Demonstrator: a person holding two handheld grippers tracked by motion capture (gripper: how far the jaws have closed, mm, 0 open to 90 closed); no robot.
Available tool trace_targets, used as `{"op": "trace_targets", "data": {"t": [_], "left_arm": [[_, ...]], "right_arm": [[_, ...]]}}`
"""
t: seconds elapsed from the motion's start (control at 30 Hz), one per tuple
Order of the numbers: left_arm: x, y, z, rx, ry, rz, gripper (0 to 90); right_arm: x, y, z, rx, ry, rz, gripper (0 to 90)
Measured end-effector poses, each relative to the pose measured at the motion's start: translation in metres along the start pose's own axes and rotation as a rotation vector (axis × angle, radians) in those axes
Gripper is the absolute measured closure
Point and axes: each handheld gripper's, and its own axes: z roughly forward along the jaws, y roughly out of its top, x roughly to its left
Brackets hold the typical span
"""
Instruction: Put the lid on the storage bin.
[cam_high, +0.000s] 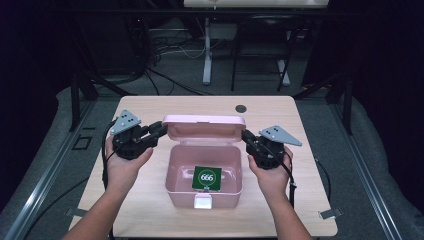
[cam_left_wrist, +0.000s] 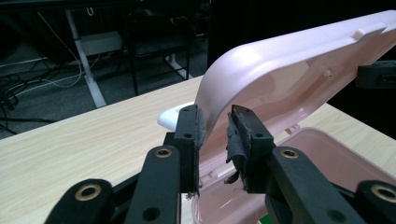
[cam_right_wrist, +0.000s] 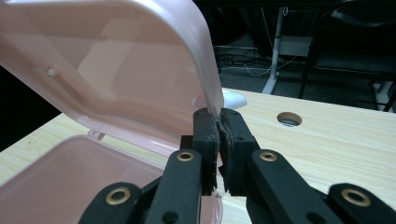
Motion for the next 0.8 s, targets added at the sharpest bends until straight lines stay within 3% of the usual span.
{"op": "trace_targets", "data": {"t": [0.3,0.8], "left_arm": [[-0.001,0.0013,0.0003,-0.001,-0.001,-0.002,78.8],[-0.0008,0.0023,0.0008,0.001,-0.002,-0.006,78.7]], "right_arm": [[-0.0042,-0.0013,-0.0008,0.002,0.025,0.026,85.0],[-0.0067,-0.0021,-0.0071,0.013,0.032,0.023,81.5]]}}
